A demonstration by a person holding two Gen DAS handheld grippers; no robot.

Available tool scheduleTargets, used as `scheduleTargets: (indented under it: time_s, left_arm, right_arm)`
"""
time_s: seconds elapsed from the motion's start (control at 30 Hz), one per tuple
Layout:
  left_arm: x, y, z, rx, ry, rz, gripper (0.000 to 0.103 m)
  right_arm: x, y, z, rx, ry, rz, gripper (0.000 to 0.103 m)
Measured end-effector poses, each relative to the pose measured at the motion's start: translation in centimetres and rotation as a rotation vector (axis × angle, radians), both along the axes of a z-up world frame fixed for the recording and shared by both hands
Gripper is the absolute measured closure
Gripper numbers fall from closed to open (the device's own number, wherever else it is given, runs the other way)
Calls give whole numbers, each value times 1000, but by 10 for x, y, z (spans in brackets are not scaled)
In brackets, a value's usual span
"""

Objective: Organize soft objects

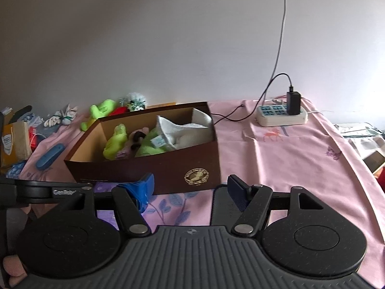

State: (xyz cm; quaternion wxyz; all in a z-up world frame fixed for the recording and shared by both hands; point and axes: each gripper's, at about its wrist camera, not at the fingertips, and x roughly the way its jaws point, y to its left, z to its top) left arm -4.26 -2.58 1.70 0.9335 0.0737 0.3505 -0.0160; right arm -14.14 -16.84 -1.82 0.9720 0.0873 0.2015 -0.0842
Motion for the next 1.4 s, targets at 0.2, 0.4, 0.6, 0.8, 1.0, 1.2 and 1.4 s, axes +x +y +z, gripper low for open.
scheduleTargets:
  time_s: [0.2,0.4,0.6,0.8,1.0,1.2,1.4]
  left_arm:
    - [-3,4,1,-14,7,8,11]
    - [-13,7,3,-38,17,-24,11]
    - [-26,15,9,-55,5,-10,11]
    - [-37,19,21,-48,-49,3,11]
    - [-35,17,31,-6,-106,11,11]
    - [-31,13,42,25,-149,5,11]
    - [-24,9,48,30,-171,1,11]
  right_arm:
    - [-5,0,-1,-10,8,-21,50]
    - [-4,2,4,-46,12,-59,50]
    - [-4,7,10,-65,15,-38,50]
    - [-1,8,17,-86,-3,-19,50]
    - [3,6,28,-89,-28,3,50]
    - [10,7,38,-88,-60,16,50]
    - [19,8,34,-125,-64,14,50]
